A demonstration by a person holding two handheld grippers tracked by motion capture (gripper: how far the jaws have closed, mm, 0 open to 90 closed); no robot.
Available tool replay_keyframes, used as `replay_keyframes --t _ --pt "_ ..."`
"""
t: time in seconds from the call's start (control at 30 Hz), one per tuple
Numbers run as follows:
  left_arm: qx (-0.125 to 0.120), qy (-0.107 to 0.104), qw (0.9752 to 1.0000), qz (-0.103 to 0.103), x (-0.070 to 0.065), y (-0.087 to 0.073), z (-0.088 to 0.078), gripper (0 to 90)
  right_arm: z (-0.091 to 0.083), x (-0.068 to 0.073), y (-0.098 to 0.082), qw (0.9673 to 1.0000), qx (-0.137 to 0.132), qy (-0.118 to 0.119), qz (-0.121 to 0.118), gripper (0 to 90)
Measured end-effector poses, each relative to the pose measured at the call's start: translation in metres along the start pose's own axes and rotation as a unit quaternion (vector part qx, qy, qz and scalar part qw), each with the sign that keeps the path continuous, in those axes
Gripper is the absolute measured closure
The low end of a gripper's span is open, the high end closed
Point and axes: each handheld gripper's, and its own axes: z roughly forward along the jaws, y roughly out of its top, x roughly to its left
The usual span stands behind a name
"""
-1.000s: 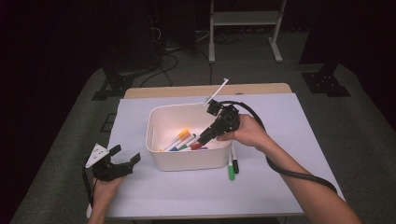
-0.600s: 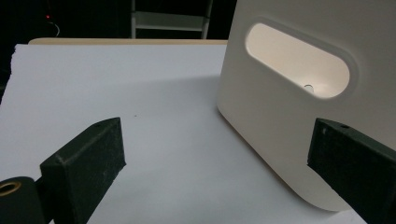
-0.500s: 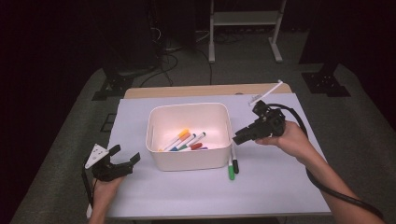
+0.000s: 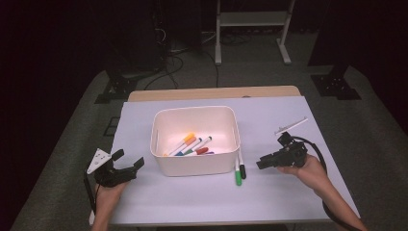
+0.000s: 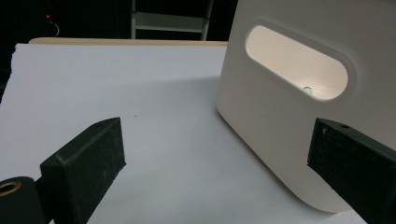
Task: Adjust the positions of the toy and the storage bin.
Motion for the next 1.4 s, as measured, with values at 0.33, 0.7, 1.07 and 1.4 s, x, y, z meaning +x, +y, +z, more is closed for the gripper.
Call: replay_keyframes --t 0.33,0.7,1.07,1.4 --pt "-0.001 -0.002 1.0000 -0.003 0.000 0.000 0.001 2.6 0.033 0.000 -0.007 0.9991 -0.023 -0.025 0.027 51.5" --pt "0.002 -0.002 1.0000 -0.001 0.000 0.000 0.001 2.7 0.061 0.002 0.002 0.9975 -0.029 -0.056 0.032 51.5" --pt "0.002 -0.003 1.0000 0.000 0.000 0.000 0.001 2.7 0.075 0.003 0.006 0.9953 -0.022 -0.093 0.019 51.7" --pt "0.002 -0.004 1.0000 -0.001 0.000 0.000 0.001 2.7 0.059 -0.004 -0.003 0.9873 -0.015 -0.157 0.017 54.6"
